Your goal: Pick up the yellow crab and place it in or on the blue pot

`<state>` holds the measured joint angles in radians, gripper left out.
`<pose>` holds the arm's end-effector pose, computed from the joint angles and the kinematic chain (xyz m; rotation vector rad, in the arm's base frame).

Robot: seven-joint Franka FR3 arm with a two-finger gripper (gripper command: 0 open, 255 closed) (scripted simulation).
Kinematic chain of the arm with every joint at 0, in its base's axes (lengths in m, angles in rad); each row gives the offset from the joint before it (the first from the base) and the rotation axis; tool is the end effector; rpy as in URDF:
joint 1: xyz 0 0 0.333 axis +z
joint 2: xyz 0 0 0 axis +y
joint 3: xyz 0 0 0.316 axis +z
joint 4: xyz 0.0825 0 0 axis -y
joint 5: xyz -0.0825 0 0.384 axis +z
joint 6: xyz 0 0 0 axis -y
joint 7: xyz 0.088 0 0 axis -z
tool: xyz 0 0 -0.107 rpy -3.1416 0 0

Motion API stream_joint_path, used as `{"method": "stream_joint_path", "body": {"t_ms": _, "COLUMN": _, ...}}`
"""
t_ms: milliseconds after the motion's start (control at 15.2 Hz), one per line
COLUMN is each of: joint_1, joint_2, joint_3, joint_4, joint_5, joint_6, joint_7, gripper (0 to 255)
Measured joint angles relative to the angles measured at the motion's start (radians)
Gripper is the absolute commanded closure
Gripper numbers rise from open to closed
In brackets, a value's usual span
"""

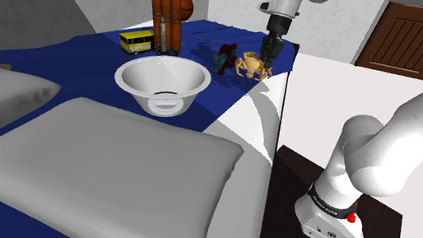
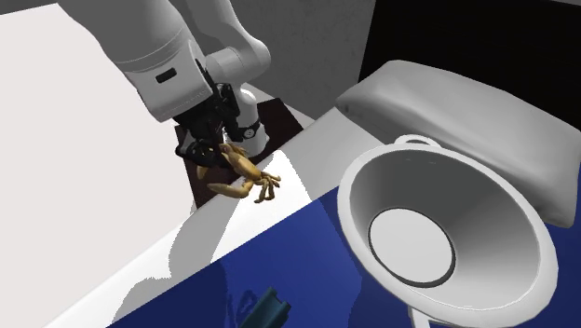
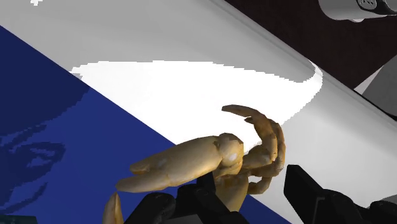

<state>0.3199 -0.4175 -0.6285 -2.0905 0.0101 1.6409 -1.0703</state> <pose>0.4104 -0.1664 0.5507 -2.6424 -1.1410 -0.1058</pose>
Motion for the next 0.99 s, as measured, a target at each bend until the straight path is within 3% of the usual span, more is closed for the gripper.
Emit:
{"method": "stream_joint_path", "body": {"t_ms": 594, "joint_1": 0.010, "joint_2": 0.012, "joint_3": 0.009, "joint_4": 0.126, "joint_5": 0.011, "joint_6": -0.113, "joint_7": 0.016, "gripper": 255}}
{"method": "stream_joint_path", "body": {"t_ms": 990, "joint_1": 0.063, "joint_2": 0.094, "joint_3": 0.058, "joint_4": 0.182, "joint_5": 0.077, "joint_6": -0.087, "joint_7": 0.096, "gripper": 255}}
